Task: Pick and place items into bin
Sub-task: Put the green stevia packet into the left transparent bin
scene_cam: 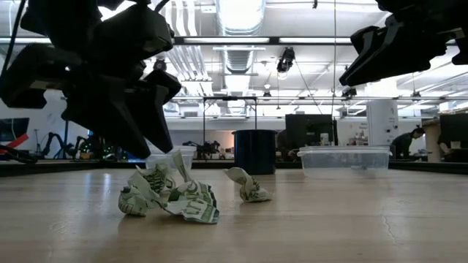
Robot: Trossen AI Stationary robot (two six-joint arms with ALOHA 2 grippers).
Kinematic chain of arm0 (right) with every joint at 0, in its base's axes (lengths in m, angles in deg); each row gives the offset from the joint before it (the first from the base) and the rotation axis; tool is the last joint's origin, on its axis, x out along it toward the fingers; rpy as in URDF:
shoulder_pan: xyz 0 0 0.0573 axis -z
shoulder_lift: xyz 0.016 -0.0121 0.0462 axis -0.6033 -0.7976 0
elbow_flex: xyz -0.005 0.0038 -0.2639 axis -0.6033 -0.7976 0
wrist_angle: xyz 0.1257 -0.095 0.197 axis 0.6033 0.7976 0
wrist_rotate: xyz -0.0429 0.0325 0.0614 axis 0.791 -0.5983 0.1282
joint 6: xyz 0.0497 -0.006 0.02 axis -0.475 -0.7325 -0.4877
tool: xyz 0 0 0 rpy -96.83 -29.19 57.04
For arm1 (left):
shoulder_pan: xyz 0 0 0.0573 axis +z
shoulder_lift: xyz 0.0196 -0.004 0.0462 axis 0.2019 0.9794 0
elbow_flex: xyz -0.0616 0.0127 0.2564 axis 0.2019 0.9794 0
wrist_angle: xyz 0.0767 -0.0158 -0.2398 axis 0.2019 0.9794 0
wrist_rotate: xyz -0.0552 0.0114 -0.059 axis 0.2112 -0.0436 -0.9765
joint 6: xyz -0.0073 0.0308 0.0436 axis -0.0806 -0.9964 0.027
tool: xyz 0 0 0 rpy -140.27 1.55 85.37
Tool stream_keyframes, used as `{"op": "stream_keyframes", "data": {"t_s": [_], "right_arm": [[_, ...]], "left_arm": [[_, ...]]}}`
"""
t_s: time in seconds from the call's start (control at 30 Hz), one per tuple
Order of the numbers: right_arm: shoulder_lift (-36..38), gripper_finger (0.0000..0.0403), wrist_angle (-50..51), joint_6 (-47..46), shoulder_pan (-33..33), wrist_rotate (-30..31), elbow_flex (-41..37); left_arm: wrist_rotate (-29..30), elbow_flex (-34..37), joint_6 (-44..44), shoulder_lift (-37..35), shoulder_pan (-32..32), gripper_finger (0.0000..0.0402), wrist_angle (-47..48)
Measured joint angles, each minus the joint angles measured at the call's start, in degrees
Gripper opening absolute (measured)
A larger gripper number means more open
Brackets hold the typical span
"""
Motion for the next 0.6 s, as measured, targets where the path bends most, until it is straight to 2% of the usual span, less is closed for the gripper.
{"op": "stream_keyframes", "data": {"t_s": [0.13, 0.2, 0.6], "right_arm": [[0.00, 0.0072, -0.02, -0.01, 0.00, 0.00, 0.00], [0.00, 0.0072, 0.00, -0.04, -0.01, 0.00, -0.02], [-0.02, 0.0072, 0.05, -0.36, -0.02, -0.01, -0.02]], "left_arm": [[-0.04, -0.02, -0.96, 3.27, 0.16, 0.0164, -2.40], [0.03, -0.68, -1.33, 4.73, 0.25, 0.0164, -0.44], [0.72, -2.10, -0.95, 4.45, 1.09, 0.0164, 1.70]]}}
